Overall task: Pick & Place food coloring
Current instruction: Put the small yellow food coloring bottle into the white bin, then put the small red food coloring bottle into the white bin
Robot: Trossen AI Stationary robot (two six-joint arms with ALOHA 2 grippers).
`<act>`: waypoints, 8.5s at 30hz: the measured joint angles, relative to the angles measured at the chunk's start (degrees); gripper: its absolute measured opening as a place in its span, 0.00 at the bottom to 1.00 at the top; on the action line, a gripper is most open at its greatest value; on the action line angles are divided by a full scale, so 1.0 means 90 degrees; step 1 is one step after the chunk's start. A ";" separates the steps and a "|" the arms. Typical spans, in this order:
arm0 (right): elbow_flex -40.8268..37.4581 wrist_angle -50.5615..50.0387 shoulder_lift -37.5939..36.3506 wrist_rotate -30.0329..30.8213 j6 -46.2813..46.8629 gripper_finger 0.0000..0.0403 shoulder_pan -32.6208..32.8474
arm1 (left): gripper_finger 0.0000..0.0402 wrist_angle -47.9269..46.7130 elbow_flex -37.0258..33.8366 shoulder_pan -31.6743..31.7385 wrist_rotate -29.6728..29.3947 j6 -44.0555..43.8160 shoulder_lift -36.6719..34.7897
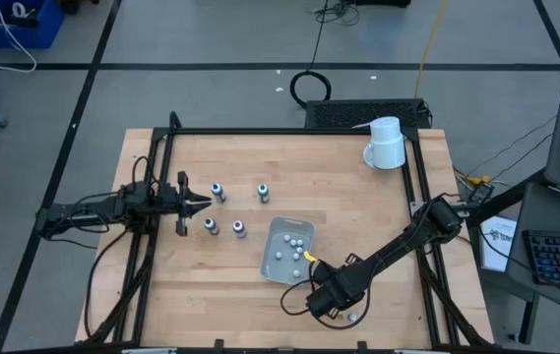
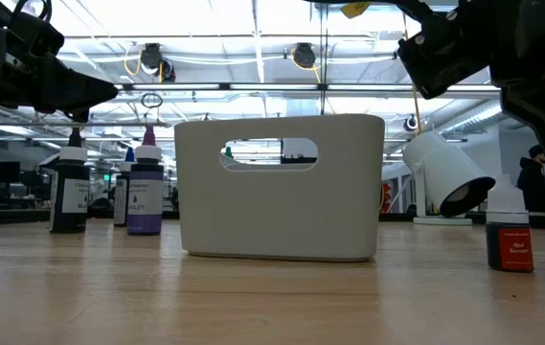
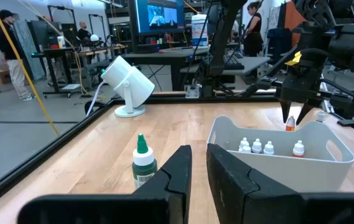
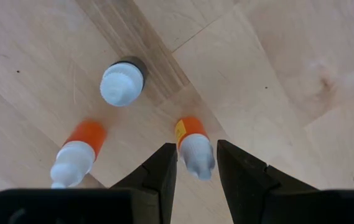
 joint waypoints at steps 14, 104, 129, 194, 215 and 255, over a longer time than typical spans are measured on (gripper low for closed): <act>0.0000 -0.0005 0.0000 -0.0167 0.0023 0.26 0.0005 | 0.14 0.0000 0.0000 -0.0001 0.0000 -0.0001 -0.0002; -0.0223 0.0783 -0.2239 0.1496 -0.2434 0.12 -0.1072 | 0.14 0.0001 0.0000 0.0001 -0.0002 -0.0001 -0.0001; 0.4549 -0.1478 0.0888 0.0079 -0.6030 0.12 -0.2806 | 0.14 -0.0009 0.0000 0.0001 0.0000 0.0000 -0.0002; 0.2026 0.0981 0.1319 -0.0335 -0.5782 0.12 -0.2497 | 0.14 0.0000 0.0000 -0.0001 0.0000 0.0000 -0.0002; 0.2018 0.1149 0.1324 -0.0340 -0.5683 0.27 -0.2492 | 0.14 -0.0001 0.0000 0.0001 0.0000 0.0001 -0.0002; 0.0553 0.0253 -0.0430 -0.0347 -0.1234 0.25 -0.0814 | 0.14 0.0000 0.0000 0.0001 0.0000 0.0000 -0.0002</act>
